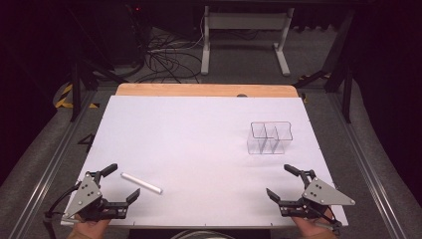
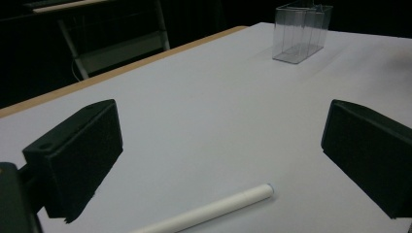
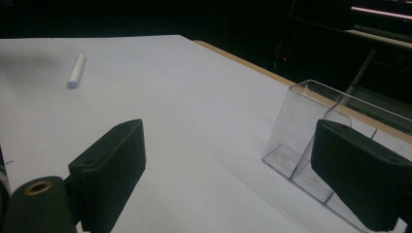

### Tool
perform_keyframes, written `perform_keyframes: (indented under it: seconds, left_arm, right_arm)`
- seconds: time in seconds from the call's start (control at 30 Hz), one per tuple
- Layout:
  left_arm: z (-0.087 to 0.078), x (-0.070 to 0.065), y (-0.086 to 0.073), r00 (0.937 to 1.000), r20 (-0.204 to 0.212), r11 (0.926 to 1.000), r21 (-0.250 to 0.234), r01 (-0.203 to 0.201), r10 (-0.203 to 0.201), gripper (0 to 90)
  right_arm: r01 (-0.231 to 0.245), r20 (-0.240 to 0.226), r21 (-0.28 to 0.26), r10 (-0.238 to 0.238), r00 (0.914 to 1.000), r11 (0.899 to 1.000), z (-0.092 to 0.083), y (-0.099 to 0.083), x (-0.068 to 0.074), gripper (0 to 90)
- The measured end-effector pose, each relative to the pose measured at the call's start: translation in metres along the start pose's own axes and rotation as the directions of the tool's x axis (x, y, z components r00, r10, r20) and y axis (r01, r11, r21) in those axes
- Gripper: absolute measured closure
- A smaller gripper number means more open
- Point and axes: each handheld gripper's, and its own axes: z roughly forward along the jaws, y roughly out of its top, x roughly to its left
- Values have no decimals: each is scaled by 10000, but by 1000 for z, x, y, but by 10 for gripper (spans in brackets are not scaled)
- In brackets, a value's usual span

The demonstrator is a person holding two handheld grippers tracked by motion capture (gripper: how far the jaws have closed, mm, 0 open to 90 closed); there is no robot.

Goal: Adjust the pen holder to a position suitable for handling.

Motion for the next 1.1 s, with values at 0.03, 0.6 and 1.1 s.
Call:
perform_keyframes:
  seconds: [0.03, 0.6, 1.1]
  left_arm:
    - [0, 1, 0, 10000, 16, 10000, -36, 24, -24, 21]
    - [-2, 1, 2, 9997, 24, 9996, -142, 254, -254, 24]
    - [0, 0, 2, 9999, -79, 9999, -43, 149, -149, 27]
  right_arm:
    - [103, 11, 75, -103, 9999, 9999, 0, 0, 0, 140]
    - [250, -112, 376, -246, 9996, 9990, 0, 4, -1, 160]
    - [-61, 73, 1305, 52, 10000, 9914, 16, 15, -15, 160]
